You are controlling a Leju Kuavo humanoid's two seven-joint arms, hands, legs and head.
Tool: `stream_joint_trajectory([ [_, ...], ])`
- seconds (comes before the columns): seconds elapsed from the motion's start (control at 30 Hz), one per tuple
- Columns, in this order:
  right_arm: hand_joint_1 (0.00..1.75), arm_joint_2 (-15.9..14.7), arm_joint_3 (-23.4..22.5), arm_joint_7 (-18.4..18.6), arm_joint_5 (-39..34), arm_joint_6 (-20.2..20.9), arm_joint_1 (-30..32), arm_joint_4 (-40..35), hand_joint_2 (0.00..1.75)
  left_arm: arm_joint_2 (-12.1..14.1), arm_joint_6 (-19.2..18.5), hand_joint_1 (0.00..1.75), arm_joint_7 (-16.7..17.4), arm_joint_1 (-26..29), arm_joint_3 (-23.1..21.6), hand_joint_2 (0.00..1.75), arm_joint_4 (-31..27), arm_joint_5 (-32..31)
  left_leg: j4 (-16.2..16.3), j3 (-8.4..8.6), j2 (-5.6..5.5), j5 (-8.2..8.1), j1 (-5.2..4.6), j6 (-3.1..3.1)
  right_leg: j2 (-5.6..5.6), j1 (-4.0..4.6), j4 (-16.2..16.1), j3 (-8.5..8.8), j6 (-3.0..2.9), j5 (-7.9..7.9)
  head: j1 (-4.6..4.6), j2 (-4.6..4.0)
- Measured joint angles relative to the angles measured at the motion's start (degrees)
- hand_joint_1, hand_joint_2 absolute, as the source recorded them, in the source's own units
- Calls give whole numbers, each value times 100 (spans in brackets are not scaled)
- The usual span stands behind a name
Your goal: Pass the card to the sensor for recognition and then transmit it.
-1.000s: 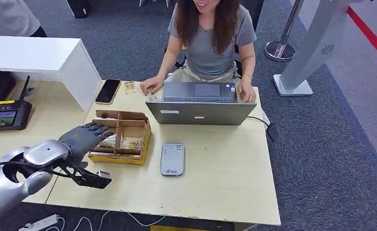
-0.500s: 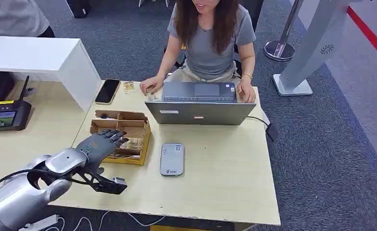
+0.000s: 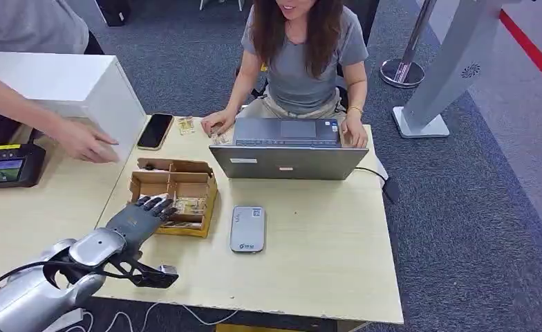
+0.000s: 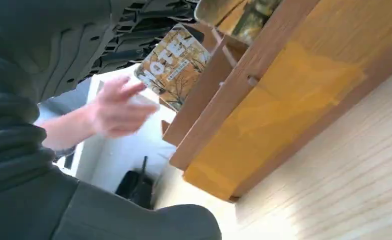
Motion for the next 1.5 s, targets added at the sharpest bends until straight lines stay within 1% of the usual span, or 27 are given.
stream_joint_trajectory([
  [0.1,0,0,-44,-4,0,0,12,0,175,-190,171,0,61,210,218,175,2,-470,0,0,-1,0,-1,0,-2,0,-1,-2,0,0,-2,0],
  [0.17,0,2,-103,-9,0,-2,20,0,175,-440,360,0,124,331,401,175,13,-836,1,-2,-7,0,-2,0,-10,0,-1,0,0,0,0,0],
  [0.2,0,2,-120,-15,0,-2,23,0,175,-572,395,0,144,378,472,175,13,-961,0,-3,-8,0,-2,0,-10,0,-1,1,0,0,0,0],
  [0.3,0,2,-142,-15,0,-2,45,0,175,-848,435,0,157,489,632,175,18,-1138,1,-3,0,-2,-2,3,-3,-1,-1,-2,5,3,0,0],
  [0.43,0,2,-162,-15,0,-2,67,0,175,-1058,444,0,124,554,793,175,46,-1234,1,-3,-3,-2,-1,3,-4,-1,-2,-2,5,3,-2,0],
  [0.7,0,2,-227,-13,0,2,91,0,175,-1333,583,0,142,684,1051,175,66,-1525,1,-4,-5,-1,0,2,-7,0,-1,-1,4,3,-2,0],
  [0.83,0,2,-245,-13,0,7,104,0,175,-1423,590,0,146,732,1143,175,70,-1573,1,-6,-6,-1,-2,3,-9,-1,-1,-1,5,3,0,0],
  [0.93,0,2,-245,-13,0,7,109,0,175,-1460,592,0,146,745,1162,175,72,-1586,1,-8,-6,-1,-3,3,-9,-1,-2,-1,5,3,0,0],
  [1.2,0,2,-247,-13,0,7,118,0,175,-1514,474,0,52,864,1322,175,72,-1855,2,-8,-6,-2,-1,3,-7,-1,-2,-3,5,3,0,0],
  [1.5,0,4,-249,-13,0,2,118,0,175,-1591,441,0,20,951,1453,175,72,-1956,2,-8,-6,-2,0,3,-7,0,-1,-4,5,3,0,0],
])
